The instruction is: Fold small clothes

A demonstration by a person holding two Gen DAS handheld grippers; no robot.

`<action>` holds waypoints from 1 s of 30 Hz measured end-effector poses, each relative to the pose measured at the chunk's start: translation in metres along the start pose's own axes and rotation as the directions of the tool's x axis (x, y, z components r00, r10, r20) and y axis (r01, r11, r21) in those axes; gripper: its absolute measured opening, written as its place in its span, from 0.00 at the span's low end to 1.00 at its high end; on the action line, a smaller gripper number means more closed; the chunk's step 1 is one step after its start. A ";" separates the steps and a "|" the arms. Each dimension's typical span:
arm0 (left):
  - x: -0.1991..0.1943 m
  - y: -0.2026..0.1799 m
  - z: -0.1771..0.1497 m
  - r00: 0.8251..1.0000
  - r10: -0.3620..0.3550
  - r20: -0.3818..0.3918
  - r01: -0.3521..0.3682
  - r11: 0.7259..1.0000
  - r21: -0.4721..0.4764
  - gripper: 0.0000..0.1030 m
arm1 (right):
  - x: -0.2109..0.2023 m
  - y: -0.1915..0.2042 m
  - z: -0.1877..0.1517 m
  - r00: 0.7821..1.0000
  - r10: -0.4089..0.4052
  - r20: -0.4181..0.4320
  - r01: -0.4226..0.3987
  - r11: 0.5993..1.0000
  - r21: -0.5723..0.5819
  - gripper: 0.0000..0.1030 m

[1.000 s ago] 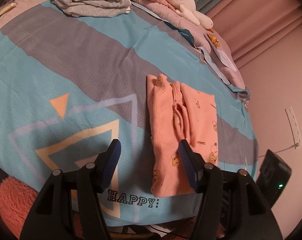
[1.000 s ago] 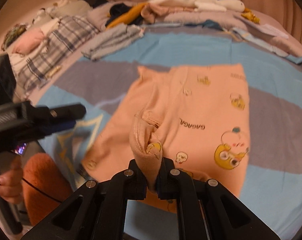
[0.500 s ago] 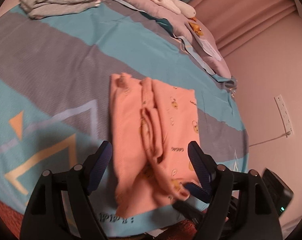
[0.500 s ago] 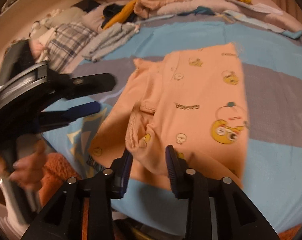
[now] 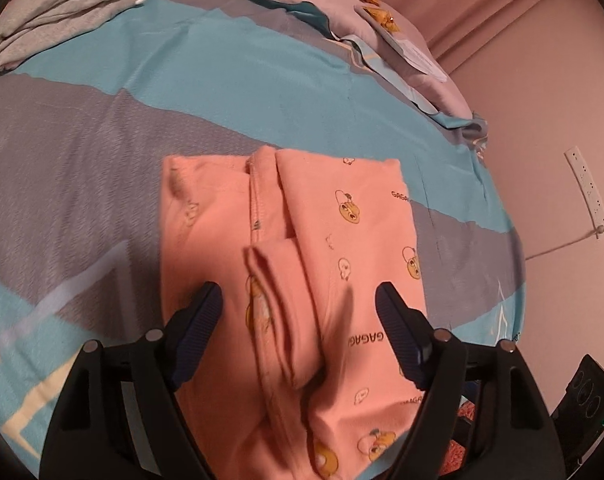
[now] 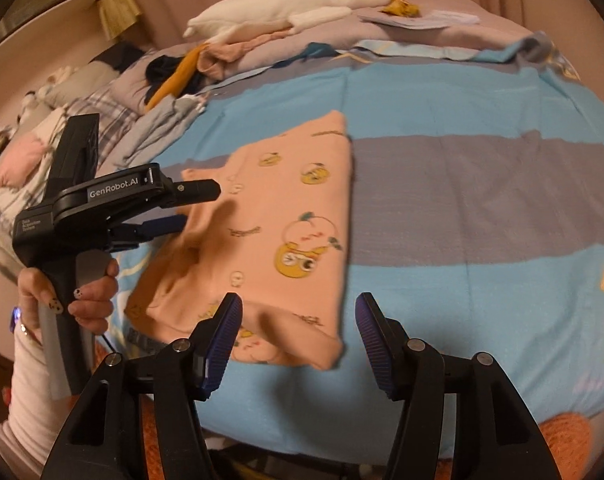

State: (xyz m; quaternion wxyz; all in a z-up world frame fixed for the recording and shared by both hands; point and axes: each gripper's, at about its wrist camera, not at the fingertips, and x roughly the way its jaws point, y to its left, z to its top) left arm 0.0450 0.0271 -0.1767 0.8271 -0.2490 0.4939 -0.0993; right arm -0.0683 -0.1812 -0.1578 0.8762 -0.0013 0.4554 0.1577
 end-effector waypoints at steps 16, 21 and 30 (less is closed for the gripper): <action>-0.030 -0.009 0.001 0.996 0.033 0.078 -0.035 0.999 0.028 0.12 | 0.004 0.001 0.008 1.000 -0.026 0.013 0.026 1.000 0.005 0.57; -0.051 -0.006 0.002 0.985 0.089 0.147 -0.098 0.994 0.053 0.04 | 0.008 0.012 0.012 1.000 -0.017 0.015 0.018 1.000 -0.025 0.57; -0.047 0.021 0.006 0.997 -0.004 0.072 0.007 1.000 -0.029 0.11 | 0.019 0.020 0.011 1.000 -0.024 -0.007 0.024 0.998 -0.053 0.57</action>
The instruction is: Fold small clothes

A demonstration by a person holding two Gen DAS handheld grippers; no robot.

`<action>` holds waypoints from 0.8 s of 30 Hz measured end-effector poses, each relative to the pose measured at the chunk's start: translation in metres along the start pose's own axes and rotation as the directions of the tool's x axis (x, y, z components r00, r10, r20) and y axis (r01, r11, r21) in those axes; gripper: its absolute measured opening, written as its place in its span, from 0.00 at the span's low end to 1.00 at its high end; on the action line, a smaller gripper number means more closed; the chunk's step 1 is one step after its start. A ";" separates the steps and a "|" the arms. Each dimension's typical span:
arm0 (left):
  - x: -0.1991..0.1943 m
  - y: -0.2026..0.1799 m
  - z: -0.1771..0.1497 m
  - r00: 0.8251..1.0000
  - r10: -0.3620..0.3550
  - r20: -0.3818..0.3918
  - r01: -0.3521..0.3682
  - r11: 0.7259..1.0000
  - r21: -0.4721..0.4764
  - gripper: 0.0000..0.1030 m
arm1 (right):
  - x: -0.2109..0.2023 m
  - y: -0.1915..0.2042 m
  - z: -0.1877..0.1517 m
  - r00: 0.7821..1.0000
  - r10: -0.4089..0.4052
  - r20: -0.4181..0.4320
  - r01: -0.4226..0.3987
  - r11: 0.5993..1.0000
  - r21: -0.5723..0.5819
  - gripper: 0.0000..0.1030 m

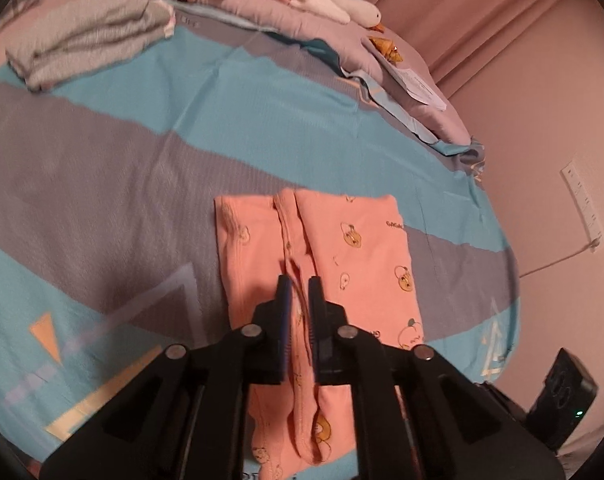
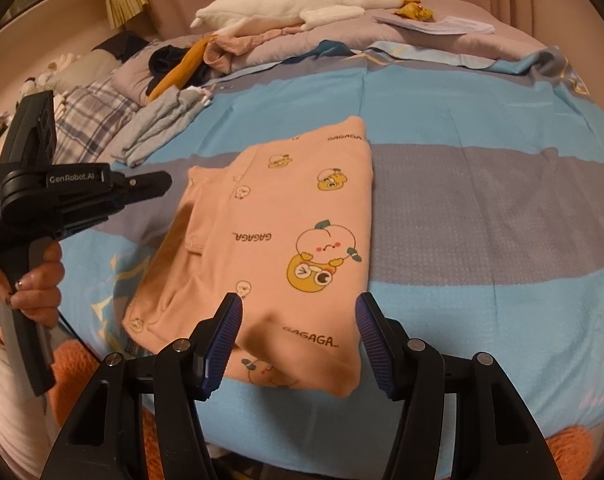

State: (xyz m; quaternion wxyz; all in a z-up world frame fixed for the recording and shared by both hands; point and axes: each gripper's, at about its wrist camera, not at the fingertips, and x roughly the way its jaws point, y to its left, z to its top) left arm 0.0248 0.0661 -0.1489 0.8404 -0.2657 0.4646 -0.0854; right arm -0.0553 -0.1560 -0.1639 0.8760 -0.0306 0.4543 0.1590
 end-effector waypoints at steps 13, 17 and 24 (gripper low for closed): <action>0.031 -0.005 -0.011 0.988 -0.076 -0.132 0.071 0.997 -0.044 0.39 | -0.002 -0.014 -0.007 1.000 -0.028 -0.015 0.028 0.999 0.039 0.57; 0.033 -0.013 -0.011 0.984 -0.094 -0.153 0.091 0.996 -0.025 0.34 | 0.000 -0.014 -0.009 0.999 -0.025 -0.022 0.026 0.999 0.043 0.57; 0.058 -0.017 -0.007 0.985 -0.034 -0.171 0.032 0.999 -0.015 0.30 | 0.002 -0.015 -0.009 0.999 -0.026 -0.029 0.027 0.999 0.042 0.57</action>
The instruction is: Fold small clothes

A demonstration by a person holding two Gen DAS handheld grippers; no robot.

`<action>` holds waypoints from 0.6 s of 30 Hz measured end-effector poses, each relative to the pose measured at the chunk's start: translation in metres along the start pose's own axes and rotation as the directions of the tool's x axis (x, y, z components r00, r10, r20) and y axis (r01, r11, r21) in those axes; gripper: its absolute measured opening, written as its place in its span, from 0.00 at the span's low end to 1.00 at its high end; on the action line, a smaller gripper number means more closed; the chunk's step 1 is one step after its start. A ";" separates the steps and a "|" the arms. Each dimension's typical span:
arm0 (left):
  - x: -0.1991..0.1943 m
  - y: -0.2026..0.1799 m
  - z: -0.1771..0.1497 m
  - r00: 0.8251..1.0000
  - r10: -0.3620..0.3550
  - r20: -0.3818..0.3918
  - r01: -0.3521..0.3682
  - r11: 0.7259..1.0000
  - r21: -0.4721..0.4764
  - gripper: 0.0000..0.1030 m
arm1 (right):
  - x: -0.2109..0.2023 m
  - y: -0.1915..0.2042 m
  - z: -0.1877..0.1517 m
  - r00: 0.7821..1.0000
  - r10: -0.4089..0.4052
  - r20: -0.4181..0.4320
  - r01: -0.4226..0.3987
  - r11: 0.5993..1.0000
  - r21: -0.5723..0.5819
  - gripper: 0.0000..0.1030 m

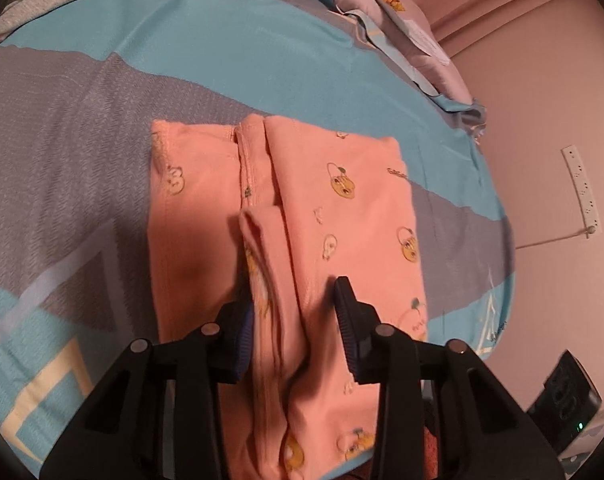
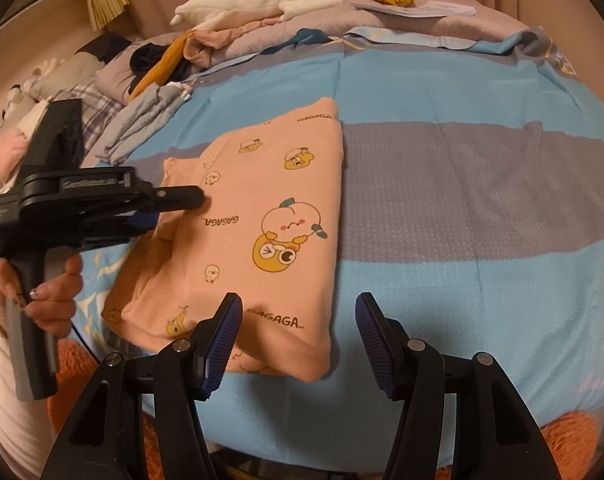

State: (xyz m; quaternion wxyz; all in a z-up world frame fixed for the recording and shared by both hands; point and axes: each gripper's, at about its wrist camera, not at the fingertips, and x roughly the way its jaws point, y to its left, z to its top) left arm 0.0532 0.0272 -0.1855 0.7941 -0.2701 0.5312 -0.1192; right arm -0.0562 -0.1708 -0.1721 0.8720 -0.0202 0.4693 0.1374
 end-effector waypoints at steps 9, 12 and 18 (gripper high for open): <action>-0.041 -0.009 -0.002 0.993 0.018 0.118 -0.022 0.999 0.026 0.10 | -0.002 -0.003 0.001 1.000 -0.003 0.001 0.003 1.000 0.002 0.57; -0.060 -0.006 -0.002 0.987 0.033 0.159 -0.041 0.998 0.048 0.10 | -0.002 0.001 0.002 1.000 0.003 0.005 -0.003 1.000 -0.006 0.57; -0.056 0.021 -0.010 0.981 0.120 0.150 -0.123 0.992 0.011 0.11 | 0.006 0.012 0.002 1.000 0.020 -0.013 -0.020 0.999 -0.030 0.57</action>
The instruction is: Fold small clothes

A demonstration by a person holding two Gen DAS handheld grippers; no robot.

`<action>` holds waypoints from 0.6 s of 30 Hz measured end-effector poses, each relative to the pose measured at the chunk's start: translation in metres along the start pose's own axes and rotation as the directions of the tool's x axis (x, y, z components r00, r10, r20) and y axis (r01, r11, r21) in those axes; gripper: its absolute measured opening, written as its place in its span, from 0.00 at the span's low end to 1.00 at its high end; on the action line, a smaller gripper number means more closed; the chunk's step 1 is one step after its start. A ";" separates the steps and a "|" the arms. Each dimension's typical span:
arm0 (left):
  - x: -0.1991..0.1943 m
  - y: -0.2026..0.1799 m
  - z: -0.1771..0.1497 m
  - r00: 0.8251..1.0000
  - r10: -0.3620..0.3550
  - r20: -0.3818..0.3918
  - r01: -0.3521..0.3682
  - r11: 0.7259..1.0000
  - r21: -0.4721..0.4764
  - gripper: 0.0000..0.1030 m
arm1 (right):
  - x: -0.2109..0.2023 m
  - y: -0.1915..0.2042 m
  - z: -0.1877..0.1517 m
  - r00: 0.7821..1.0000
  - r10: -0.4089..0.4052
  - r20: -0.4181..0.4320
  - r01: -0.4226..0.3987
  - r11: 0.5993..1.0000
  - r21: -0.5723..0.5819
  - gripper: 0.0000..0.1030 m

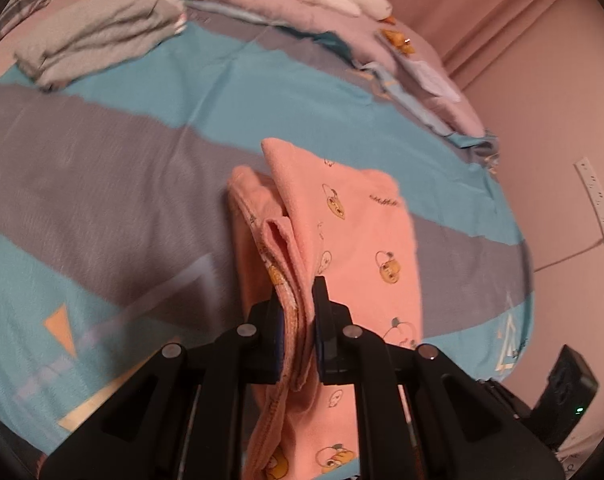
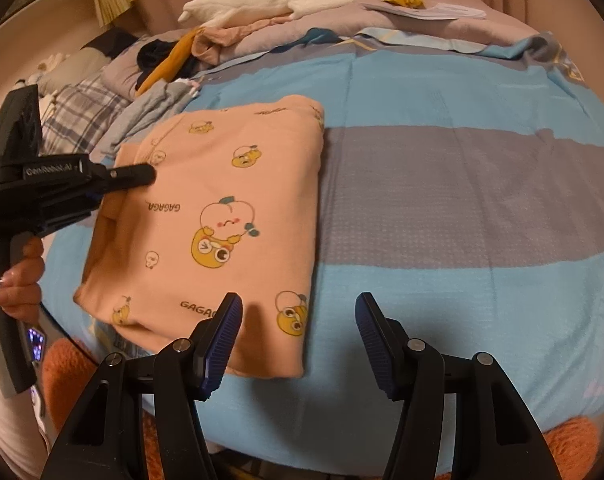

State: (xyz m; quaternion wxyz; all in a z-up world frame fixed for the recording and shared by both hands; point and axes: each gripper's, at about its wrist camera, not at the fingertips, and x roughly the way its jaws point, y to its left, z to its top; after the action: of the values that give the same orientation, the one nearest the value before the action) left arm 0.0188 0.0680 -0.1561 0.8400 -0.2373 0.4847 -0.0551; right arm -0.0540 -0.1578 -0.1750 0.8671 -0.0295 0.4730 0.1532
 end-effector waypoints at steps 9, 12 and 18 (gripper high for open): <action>0.012 0.018 -0.014 0.998 0.060 -0.012 -0.061 0.998 -0.022 0.23 | 0.021 0.015 -0.006 0.998 -0.031 -0.058 0.028 0.998 -0.062 0.57; 0.010 0.018 -0.019 0.997 0.076 -0.012 -0.076 0.997 -0.018 0.33 | 0.027 0.015 -0.009 0.996 -0.037 -0.078 0.032 0.997 -0.066 0.57; 0.005 0.027 -0.026 0.997 0.077 -0.011 -0.078 0.995 -0.064 0.53 | 0.027 0.016 -0.012 0.995 -0.053 -0.082 0.045 0.995 -0.086 0.57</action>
State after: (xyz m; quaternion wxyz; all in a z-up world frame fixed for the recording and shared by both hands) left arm -0.0041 0.0813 -0.1833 0.8315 -0.2451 0.4985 -0.0078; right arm -0.0548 -0.1385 -0.2023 0.8479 -0.0839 0.5015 0.1502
